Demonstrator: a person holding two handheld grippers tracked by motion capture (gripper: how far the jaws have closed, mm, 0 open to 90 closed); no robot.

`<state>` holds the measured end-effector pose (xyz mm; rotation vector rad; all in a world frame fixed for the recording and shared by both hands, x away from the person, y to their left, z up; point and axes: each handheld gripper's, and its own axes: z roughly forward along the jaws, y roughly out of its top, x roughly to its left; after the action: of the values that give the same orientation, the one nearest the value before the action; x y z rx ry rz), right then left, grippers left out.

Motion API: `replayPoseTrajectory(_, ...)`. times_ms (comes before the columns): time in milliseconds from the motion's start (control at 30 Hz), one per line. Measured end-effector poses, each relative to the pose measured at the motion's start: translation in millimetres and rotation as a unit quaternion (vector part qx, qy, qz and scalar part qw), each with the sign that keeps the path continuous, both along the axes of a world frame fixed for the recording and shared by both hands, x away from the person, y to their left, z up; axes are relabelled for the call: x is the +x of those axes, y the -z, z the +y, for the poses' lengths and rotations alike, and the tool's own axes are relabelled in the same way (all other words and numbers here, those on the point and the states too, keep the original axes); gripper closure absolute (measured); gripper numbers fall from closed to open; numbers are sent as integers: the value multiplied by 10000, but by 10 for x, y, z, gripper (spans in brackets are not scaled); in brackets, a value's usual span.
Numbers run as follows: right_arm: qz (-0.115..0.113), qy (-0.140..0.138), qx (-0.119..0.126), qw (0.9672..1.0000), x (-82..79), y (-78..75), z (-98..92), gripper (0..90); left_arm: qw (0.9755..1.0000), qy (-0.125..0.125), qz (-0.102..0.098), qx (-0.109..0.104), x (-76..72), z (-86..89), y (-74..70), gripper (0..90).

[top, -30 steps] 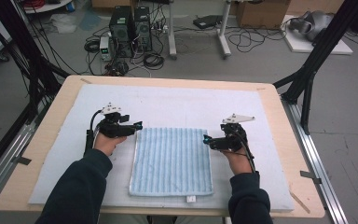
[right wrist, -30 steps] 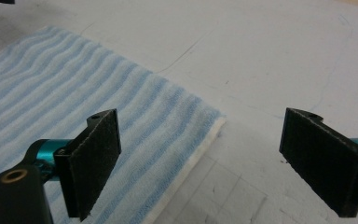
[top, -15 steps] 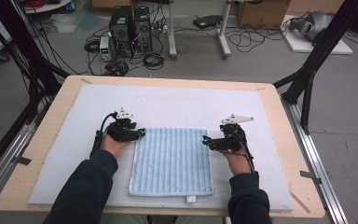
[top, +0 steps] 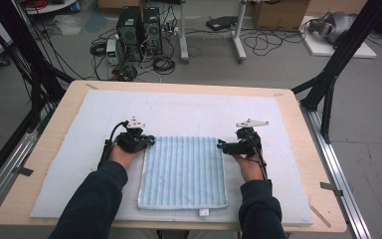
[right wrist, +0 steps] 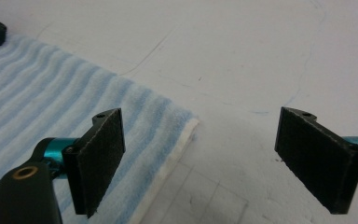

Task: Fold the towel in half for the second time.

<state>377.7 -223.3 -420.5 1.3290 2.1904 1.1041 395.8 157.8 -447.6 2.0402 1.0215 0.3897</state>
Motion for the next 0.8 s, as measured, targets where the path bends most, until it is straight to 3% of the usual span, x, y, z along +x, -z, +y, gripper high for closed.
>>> replayPoseTrajectory(233,370,-312,-288,9984,212,63,155,236,9999,-111,41,-121,-6,2,10,849)
replayPoseTrajectory(367,534,-398,-246,9975,272,102,182,333,9998,-121,84,-156,-2,12,11,849)
replayPoseTrajectory(567,742,-536,-272,9954,298,165,192,524,9996,-166,113,-187,-4,16,13,849)
replayPoseTrajectory(667,694,-573,-349,9953,298,166,195,609,9995,-183,112,-235,-8,17,18,849)
replayPoseTrajectory(800,690,-787,-372,9938,285,159,222,825,9993,-206,106,-283,-15,23,27,849)
